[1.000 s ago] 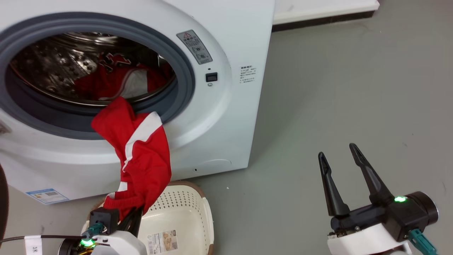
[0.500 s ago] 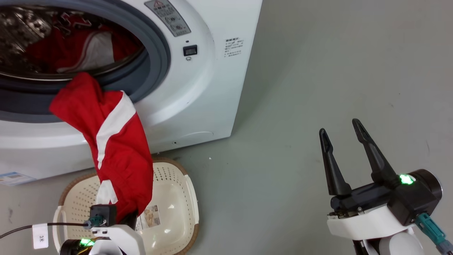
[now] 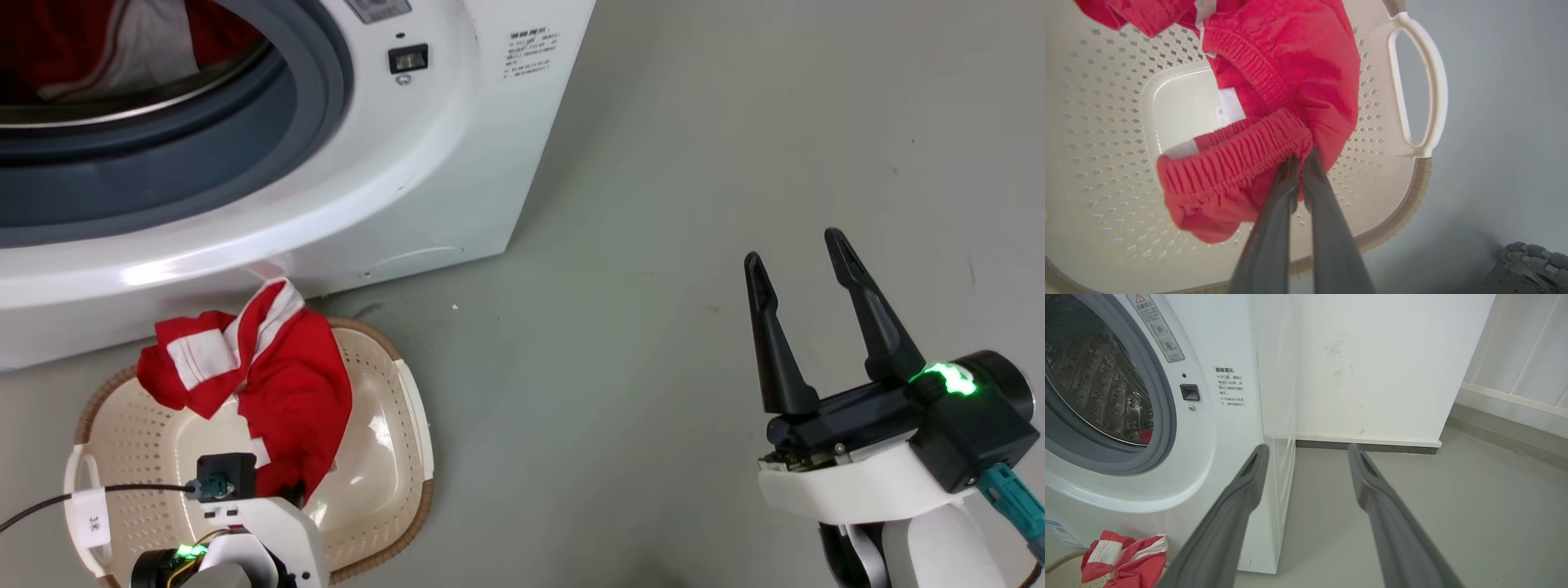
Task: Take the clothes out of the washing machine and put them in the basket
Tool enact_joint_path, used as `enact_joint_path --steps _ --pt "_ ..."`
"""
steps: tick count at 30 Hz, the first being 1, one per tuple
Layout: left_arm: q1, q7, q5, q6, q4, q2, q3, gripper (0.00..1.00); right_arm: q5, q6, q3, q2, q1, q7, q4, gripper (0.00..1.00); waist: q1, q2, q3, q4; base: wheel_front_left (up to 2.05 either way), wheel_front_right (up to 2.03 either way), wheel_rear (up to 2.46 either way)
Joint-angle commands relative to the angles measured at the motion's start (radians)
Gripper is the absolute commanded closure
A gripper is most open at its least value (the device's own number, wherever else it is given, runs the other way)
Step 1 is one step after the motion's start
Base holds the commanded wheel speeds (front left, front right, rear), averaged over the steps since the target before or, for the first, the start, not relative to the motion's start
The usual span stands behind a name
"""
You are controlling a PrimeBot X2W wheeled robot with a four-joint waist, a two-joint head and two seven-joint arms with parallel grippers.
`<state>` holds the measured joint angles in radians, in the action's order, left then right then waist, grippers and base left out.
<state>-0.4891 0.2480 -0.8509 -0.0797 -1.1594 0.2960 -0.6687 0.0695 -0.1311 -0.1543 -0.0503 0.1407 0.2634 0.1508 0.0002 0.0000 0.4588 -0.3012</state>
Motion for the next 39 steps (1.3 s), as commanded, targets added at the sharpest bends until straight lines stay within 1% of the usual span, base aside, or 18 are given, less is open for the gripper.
enact_joint_path --steps 1,4,9,15,19,20,21,22,25,30,39 --pt "-0.017 -0.004 -0.004 -0.008 -0.011 -0.003 0.002 1.00 0.000 0.001 0.000 0.000 0.017 0.002 0.005 0.00 -0.0002 0.0000 0.016 -0.005 0.00 0.00 0.00" --pt "-0.038 -0.028 -0.008 -0.015 -0.060 -0.011 -0.002 1.00 0.005 0.001 -0.002 0.000 0.029 0.002 0.010 0.00 -0.0002 0.0000 0.043 -0.009 0.00 0.00 0.00" --pt "-0.083 -0.049 -0.010 -0.018 -0.093 -0.022 -0.007 1.00 0.012 0.001 0.005 0.000 0.049 0.002 0.021 0.00 -0.0002 0.0000 0.096 -0.014 0.00 0.00 0.00" --pt "-0.137 -0.083 0.001 -0.002 -0.113 -0.023 -0.019 1.00 0.019 0.001 0.011 0.000 0.075 0.002 0.033 0.00 -0.0002 0.0000 0.163 -0.013 0.00 0.00 0.00" --pt "-0.165 -0.083 0.003 0.015 -0.120 -0.017 -0.021 1.00 0.025 0.001 0.016 0.000 0.092 0.002 0.037 0.00 -0.0002 0.0000 0.192 -0.010 0.00 0.00 0.00" --pt "-0.169 -0.082 0.004 0.019 -0.121 -0.018 -0.022 0.95 0.026 0.001 0.016 0.000 0.094 0.002 0.036 0.00 -0.0002 0.0000 0.195 -0.010 0.00 0.00 0.00" --pt "-0.171 -0.085 0.004 0.019 -0.122 -0.017 -0.022 0.59 0.028 0.001 0.016 0.000 0.095 0.002 0.036 0.00 -0.0002 0.0000 0.199 -0.010 0.00 0.00 0.00" --pt "-0.177 -0.076 0.012 0.026 -0.123 -0.012 -0.027 0.00 0.028 0.001 0.017 0.000 0.098 0.002 0.037 0.00 -0.0002 0.0000 0.201 -0.009 0.00 0.00 0.00" --pt "-0.180 -0.066 0.010 0.031 -0.124 -0.014 -0.029 0.00 0.028 0.001 0.018 0.000 0.104 0.002 0.031 0.00 -0.0002 0.0000 0.200 -0.007 0.00 0.00 0.00" --pt "-0.155 -0.050 0.017 0.035 -0.127 -0.019 -0.038 0.00 0.020 0.001 0.012 0.000 0.090 0.002 0.017 0.00 -0.0002 0.0000 0.166 -0.001 0.00 0.00 0.00" --pt "-0.108 0.002 0.025 0.036 -0.128 -0.036 -0.046 0.00 0.001 0.001 0.006 0.000 0.052 0.002 -0.012 0.00 -0.0002 0.0000 0.054 0.025 0.00 0.00 0.00"
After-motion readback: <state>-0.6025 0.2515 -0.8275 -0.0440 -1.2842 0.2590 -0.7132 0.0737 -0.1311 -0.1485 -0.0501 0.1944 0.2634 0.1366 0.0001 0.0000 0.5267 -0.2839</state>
